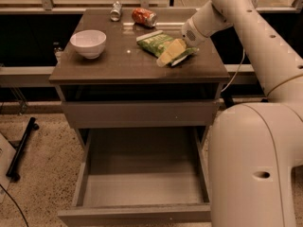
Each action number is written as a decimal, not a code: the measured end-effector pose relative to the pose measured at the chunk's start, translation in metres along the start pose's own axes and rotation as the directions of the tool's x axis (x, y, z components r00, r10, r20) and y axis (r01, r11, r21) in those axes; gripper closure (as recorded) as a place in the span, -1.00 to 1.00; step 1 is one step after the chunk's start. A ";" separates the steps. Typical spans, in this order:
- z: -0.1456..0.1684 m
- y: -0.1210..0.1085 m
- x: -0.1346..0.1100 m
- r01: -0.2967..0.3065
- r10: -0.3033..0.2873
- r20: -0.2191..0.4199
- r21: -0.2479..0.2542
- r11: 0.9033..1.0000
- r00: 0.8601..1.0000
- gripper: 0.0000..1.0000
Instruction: Place green jalapeno chip bag into middle drawer
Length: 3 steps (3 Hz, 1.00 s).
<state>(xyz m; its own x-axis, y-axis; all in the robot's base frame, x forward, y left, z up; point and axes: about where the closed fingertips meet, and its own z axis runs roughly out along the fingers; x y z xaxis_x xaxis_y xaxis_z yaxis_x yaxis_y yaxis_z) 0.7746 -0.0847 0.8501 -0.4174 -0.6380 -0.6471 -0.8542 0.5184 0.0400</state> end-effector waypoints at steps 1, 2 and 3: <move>0.012 -0.002 0.002 -0.031 0.031 -0.025 -0.018 0.999 0.999 -0.56; 0.013 -0.003 0.002 -0.041 0.041 -0.035 -0.015 0.999 0.999 -0.09; -0.001 -0.001 -0.010 -0.010 0.010 -0.024 0.011 1.000 1.000 0.37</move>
Offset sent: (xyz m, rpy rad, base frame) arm 0.0085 -0.0016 -0.0023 -0.0190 0.0535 -0.0377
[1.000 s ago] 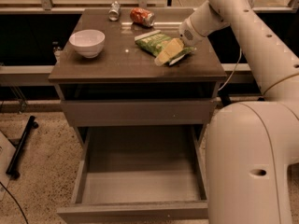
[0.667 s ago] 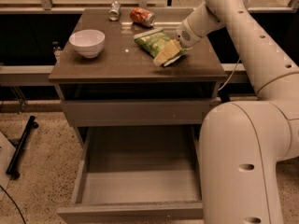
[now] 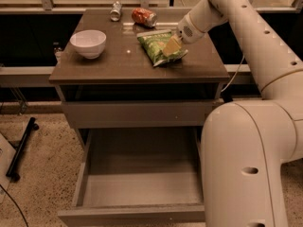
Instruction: Place green jalapeno chip bag into middle drawer
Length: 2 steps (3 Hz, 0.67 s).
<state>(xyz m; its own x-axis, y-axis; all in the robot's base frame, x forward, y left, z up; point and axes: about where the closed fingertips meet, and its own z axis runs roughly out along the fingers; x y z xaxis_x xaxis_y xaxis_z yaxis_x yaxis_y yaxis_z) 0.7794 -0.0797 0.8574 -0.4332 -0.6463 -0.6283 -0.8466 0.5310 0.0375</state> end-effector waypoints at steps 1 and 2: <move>-0.004 0.006 -0.007 0.020 -0.020 0.007 0.002 1.000 1.000 0.84; -0.007 0.014 -0.011 0.042 -0.042 0.011 0.000 0.999 0.999 1.00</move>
Offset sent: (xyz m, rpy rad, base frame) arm -0.0230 0.0131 0.0251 -0.0066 -0.0559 0.0470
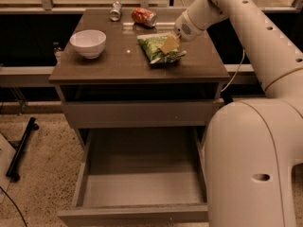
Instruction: Place green jalapeno chip bag into middle drawer
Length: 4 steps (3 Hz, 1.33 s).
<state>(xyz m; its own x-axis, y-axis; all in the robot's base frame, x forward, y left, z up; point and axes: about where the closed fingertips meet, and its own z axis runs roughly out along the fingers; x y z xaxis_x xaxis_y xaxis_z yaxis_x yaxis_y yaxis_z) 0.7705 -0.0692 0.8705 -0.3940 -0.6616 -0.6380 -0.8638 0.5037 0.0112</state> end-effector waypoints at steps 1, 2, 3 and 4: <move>-0.004 0.009 -0.003 0.018 -0.018 0.011 -0.009 1.000 1.000 1.00; -0.015 0.020 -0.006 0.052 -0.051 0.044 -0.014 0.999 0.998 1.00; -0.045 0.048 -0.006 0.112 -0.108 0.136 -0.021 0.993 0.985 1.00; -0.081 0.090 0.004 0.164 -0.151 0.253 -0.034 0.986 0.956 1.00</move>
Offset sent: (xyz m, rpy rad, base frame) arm -0.0633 0.0048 0.0417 0.0722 -0.1280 0.1174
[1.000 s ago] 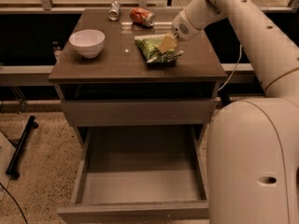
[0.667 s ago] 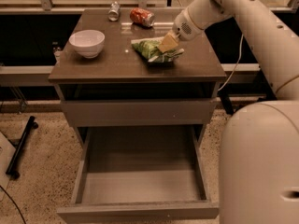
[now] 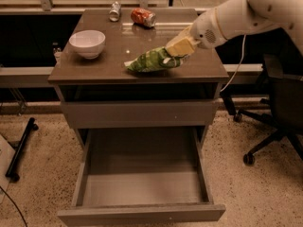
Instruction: Place green jalapeno chip bag into middle drawer
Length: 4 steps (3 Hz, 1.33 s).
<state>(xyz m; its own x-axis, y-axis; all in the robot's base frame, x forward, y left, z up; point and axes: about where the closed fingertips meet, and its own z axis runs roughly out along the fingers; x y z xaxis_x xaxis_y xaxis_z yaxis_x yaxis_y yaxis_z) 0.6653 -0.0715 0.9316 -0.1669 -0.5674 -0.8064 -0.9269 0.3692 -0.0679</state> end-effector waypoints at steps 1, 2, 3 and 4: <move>-0.033 0.044 0.011 0.004 -0.003 0.079 -0.006 1.000 0.997 1.00; -0.060 0.079 0.024 0.008 -0.009 0.125 0.005 1.000 0.992 1.00; -0.069 0.099 0.031 0.021 -0.021 0.126 -0.004 1.000 0.992 1.00; -0.049 0.115 0.055 -0.039 0.044 0.102 -0.050 0.998 0.994 1.00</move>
Offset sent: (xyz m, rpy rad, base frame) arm -0.1282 -0.0477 0.0152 0.1566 -0.0826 -0.0152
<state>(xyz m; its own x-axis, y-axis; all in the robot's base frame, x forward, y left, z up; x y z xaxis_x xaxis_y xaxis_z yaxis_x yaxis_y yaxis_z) 0.5327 -0.0963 0.9078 -0.1723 -0.4725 -0.8643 -0.9354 0.3536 -0.0068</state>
